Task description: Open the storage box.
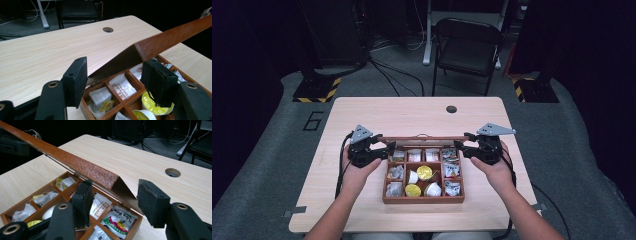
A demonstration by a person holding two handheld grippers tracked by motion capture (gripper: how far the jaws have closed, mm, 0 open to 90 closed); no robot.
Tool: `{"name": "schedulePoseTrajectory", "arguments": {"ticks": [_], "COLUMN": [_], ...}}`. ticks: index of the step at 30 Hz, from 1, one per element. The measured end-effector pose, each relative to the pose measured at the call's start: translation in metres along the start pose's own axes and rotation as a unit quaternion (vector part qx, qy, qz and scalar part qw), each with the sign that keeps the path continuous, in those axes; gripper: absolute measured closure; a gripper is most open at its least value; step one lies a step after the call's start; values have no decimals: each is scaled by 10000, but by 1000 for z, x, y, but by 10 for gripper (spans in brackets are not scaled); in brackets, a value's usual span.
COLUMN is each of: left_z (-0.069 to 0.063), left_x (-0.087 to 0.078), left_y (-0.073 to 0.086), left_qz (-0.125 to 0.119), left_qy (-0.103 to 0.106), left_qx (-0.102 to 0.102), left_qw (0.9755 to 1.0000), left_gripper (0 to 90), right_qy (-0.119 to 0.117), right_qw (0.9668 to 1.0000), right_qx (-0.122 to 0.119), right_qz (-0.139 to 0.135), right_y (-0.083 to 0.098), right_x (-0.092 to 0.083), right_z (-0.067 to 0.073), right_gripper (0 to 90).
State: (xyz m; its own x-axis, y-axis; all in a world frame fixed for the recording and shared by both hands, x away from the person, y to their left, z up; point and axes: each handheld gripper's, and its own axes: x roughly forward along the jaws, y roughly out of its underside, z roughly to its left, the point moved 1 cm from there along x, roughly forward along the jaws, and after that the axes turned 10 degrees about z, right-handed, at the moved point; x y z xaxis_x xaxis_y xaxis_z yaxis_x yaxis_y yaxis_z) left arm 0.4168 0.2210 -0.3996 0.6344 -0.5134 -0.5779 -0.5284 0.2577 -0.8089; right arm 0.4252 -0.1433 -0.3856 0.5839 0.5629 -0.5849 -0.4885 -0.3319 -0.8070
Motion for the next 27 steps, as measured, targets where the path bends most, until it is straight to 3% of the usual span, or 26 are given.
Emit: {"name": "schedulePoseTrajectory", "arguments": {"ticks": [15,27], "left_z": [6,13], "left_x": [31,43], "left_y": [-4,-5], "left_qz": [42,-128], "left_qy": [-173,-117], "left_qx": [155,41], "left_qw": [9997,9998], "left_gripper": [353,349], "right_qy": [52,108], "right_qw": [9999,9996], "right_qx": [126,214], "right_qz": [-106,-119], "right_y": [-10,-14], "right_x": [6,15], "right_z": [-7,-16], "right_gripper": [459,413]}}
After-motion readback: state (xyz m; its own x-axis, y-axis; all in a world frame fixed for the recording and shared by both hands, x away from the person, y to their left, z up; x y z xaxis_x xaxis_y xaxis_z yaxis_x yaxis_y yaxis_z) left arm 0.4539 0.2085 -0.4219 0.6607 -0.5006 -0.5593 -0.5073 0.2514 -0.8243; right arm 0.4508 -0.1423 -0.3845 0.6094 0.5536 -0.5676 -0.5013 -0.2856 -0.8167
